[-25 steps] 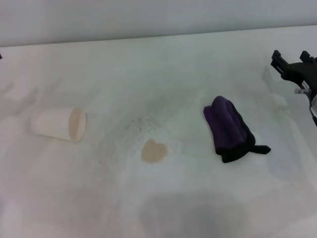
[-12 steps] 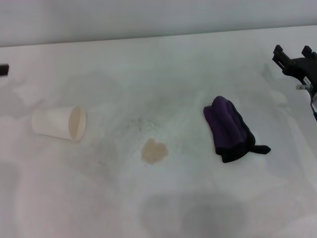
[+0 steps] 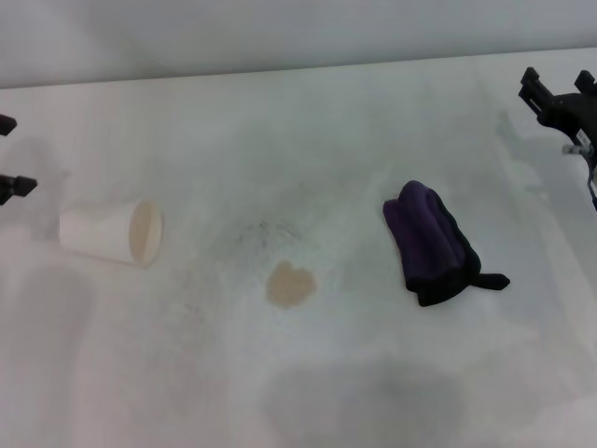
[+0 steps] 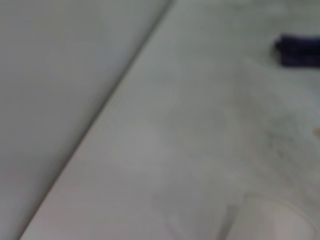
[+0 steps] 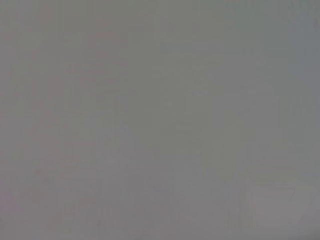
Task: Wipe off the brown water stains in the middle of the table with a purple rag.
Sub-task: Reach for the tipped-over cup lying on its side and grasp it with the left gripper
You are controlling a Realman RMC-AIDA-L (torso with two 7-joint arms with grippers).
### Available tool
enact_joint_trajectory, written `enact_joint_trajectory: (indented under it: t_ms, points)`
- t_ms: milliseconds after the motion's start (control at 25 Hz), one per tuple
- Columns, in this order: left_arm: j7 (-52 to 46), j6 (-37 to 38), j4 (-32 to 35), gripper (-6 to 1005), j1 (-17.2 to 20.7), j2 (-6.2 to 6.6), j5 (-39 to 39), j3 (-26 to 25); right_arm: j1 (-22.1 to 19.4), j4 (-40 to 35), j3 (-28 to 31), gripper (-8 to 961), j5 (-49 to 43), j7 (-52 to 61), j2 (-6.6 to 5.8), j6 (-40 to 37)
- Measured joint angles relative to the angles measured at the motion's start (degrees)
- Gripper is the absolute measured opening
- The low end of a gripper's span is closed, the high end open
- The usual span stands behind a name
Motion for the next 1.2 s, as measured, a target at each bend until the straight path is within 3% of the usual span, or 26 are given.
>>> enact_joint_trajectory:
  t_ms: [280,480,720,1200]
  points:
    - [10.84,-0.28,-8.24,878,-6.25,-4.86,7.61,0.04,0.67,0.37,4.15,857,0.0,0.0,0.0,0.09]
    - [15.54,-1.11,-8.58,878,-9.83,-8.06,14.56,0.09,1.41,0.74,6.67,857,0.0,0.09,0.0,0.17]
    - [15.37,-3.25,-7.03,877,-11.21,-9.19,18.43,0.03,2.01,0.74,6.79,857,-0.01,0.17,0.0,0.18]
    - [11.87,-10.91,7.09,878,-9.42,-9.24,17.8,-0.09,1.59,0.37,6.82,856,-0.01,0.18,-0.13,0.28]
